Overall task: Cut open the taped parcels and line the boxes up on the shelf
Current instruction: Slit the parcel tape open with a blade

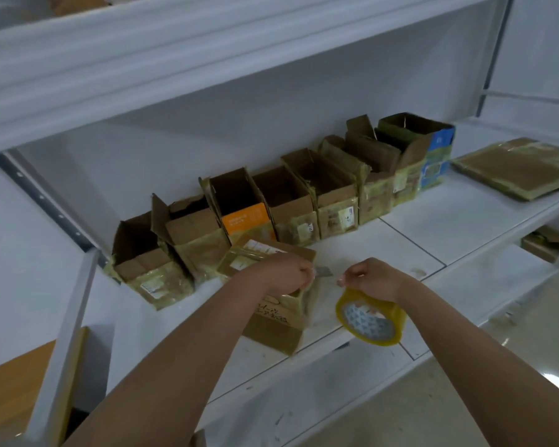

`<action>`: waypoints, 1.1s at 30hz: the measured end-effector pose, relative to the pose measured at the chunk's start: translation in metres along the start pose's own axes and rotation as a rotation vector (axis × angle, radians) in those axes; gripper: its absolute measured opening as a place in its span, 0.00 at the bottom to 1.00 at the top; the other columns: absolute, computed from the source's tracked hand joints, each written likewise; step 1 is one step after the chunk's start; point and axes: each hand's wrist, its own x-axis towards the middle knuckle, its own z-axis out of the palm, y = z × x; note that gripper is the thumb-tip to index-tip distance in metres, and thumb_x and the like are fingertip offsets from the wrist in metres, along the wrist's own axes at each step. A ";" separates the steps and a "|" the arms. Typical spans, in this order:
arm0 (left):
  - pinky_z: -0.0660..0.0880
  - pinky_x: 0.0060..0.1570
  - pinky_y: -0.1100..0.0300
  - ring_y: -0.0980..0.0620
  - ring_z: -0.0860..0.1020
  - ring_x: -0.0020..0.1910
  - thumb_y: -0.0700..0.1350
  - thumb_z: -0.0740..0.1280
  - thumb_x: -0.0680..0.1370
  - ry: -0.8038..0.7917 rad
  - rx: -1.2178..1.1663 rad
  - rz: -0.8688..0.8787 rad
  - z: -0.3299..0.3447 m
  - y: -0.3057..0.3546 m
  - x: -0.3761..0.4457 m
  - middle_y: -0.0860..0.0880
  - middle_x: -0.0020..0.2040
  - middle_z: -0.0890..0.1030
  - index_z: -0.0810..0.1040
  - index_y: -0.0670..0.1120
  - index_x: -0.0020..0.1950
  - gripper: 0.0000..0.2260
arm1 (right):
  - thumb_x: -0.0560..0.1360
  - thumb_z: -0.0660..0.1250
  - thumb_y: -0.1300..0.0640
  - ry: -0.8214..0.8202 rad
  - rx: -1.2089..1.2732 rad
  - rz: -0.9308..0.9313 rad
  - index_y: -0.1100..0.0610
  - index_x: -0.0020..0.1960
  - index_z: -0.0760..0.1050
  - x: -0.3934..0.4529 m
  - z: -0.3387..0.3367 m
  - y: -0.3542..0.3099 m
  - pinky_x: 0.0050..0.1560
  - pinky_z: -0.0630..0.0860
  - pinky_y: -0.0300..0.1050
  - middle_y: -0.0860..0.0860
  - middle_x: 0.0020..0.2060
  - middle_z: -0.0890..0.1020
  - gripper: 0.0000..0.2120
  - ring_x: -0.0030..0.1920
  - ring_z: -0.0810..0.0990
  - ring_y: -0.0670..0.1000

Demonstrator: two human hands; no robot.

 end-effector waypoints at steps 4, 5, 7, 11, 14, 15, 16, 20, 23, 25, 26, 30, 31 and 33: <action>0.64 0.34 0.58 0.49 0.72 0.42 0.46 0.52 0.85 -0.083 0.343 -0.062 -0.001 0.023 0.009 0.43 0.49 0.77 0.76 0.44 0.51 0.13 | 0.78 0.64 0.43 0.128 -0.156 0.019 0.46 0.48 0.84 -0.006 0.008 -0.006 0.51 0.76 0.46 0.47 0.44 0.82 0.11 0.49 0.80 0.50; 0.65 0.33 0.58 0.49 0.73 0.42 0.43 0.53 0.85 -0.101 0.448 -0.091 0.001 0.030 0.011 0.44 0.48 0.78 0.77 0.42 0.57 0.14 | 0.78 0.63 0.43 0.180 -0.219 0.021 0.46 0.48 0.84 -0.007 0.011 -0.008 0.47 0.74 0.44 0.46 0.43 0.82 0.13 0.48 0.80 0.51; 0.68 0.36 0.57 0.48 0.73 0.42 0.41 0.54 0.84 -0.099 0.574 -0.126 0.007 0.040 0.014 0.46 0.42 0.75 0.79 0.41 0.58 0.14 | 0.78 0.62 0.42 0.247 -0.242 0.033 0.49 0.48 0.84 -0.010 0.016 -0.008 0.41 0.72 0.42 0.47 0.41 0.82 0.15 0.44 0.81 0.51; 0.66 0.41 0.56 0.48 0.72 0.44 0.45 0.53 0.85 -0.037 0.372 -0.014 0.002 0.026 0.005 0.46 0.46 0.74 0.77 0.41 0.53 0.14 | 0.78 0.62 0.42 0.226 -0.164 0.088 0.51 0.47 0.84 -0.012 0.017 -0.003 0.40 0.71 0.41 0.47 0.39 0.83 0.16 0.42 0.80 0.49; 0.65 0.40 0.60 0.51 0.73 0.47 0.43 0.55 0.84 0.092 0.032 0.003 0.001 0.002 -0.008 0.53 0.45 0.74 0.75 0.46 0.47 0.11 | 0.79 0.61 0.41 0.207 -0.145 0.083 0.50 0.48 0.83 -0.012 0.018 -0.001 0.43 0.72 0.43 0.48 0.43 0.84 0.17 0.45 0.80 0.51; 0.64 0.39 0.61 0.51 0.73 0.47 0.42 0.55 0.83 0.166 -0.028 -0.024 0.005 -0.003 -0.008 0.54 0.44 0.74 0.74 0.47 0.47 0.10 | 0.79 0.61 0.41 0.203 -0.136 0.078 0.50 0.47 0.83 -0.012 0.018 -0.002 0.42 0.71 0.43 0.48 0.43 0.84 0.17 0.44 0.80 0.51; 0.65 0.39 0.60 0.49 0.75 0.47 0.43 0.55 0.84 0.241 -0.062 -0.060 0.012 -0.004 -0.006 0.53 0.43 0.74 0.72 0.47 0.48 0.09 | 0.79 0.61 0.41 0.200 -0.130 0.075 0.51 0.46 0.83 -0.011 0.020 -0.002 0.41 0.71 0.43 0.48 0.42 0.84 0.18 0.44 0.80 0.51; 0.69 0.37 0.54 0.46 0.77 0.42 0.57 0.63 0.80 0.454 -0.105 -0.211 0.038 0.010 0.009 0.48 0.42 0.76 0.68 0.45 0.52 0.15 | 0.79 0.60 0.41 0.213 -0.144 0.080 0.53 0.44 0.81 -0.010 0.022 -0.002 0.40 0.70 0.42 0.49 0.39 0.82 0.19 0.43 0.81 0.51; 0.74 0.39 0.52 0.44 0.79 0.44 0.53 0.68 0.78 0.535 -0.028 -0.257 0.047 0.015 0.014 0.47 0.43 0.76 0.65 0.45 0.58 0.17 | 0.79 0.60 0.42 0.226 -0.222 0.095 0.50 0.47 0.82 -0.015 0.022 0.004 0.41 0.70 0.42 0.48 0.43 0.83 0.17 0.44 0.80 0.52; 0.76 0.43 0.51 0.43 0.80 0.46 0.51 0.69 0.77 0.528 -0.005 -0.267 0.048 0.014 0.017 0.46 0.45 0.77 0.62 0.44 0.67 0.24 | 0.79 0.60 0.41 0.252 -0.246 0.117 0.49 0.48 0.83 -0.019 0.021 0.010 0.41 0.68 0.42 0.47 0.43 0.82 0.17 0.43 0.78 0.52; 0.77 0.46 0.50 0.43 0.80 0.49 0.51 0.70 0.77 0.505 0.019 -0.276 0.047 0.013 0.020 0.45 0.49 0.78 0.60 0.44 0.71 0.29 | 0.79 0.60 0.41 0.269 -0.239 0.127 0.49 0.47 0.83 -0.021 0.020 0.012 0.41 0.67 0.43 0.47 0.42 0.81 0.17 0.42 0.77 0.52; 0.75 0.55 0.49 0.42 0.76 0.61 0.49 0.68 0.78 0.427 0.081 -0.272 0.045 0.013 0.022 0.42 0.64 0.75 0.57 0.43 0.78 0.33 | 0.80 0.59 0.40 0.309 -0.180 0.108 0.47 0.48 0.83 -0.023 0.022 0.010 0.42 0.69 0.43 0.47 0.42 0.81 0.16 0.43 0.79 0.53; 0.74 0.56 0.50 0.42 0.75 0.62 0.49 0.67 0.79 0.433 0.048 -0.251 0.045 0.012 0.019 0.42 0.64 0.75 0.58 0.44 0.77 0.31 | 0.80 0.59 0.40 0.310 -0.158 0.100 0.45 0.49 0.83 -0.024 0.022 0.008 0.43 0.70 0.44 0.47 0.42 0.81 0.15 0.45 0.80 0.53; 0.73 0.55 0.54 0.43 0.75 0.62 0.48 0.67 0.79 0.438 -0.003 -0.171 0.046 0.006 0.009 0.43 0.65 0.75 0.62 0.46 0.76 0.27 | 0.79 0.60 0.40 0.318 -0.118 0.087 0.42 0.49 0.82 -0.028 0.020 0.006 0.43 0.70 0.44 0.46 0.43 0.81 0.13 0.47 0.80 0.53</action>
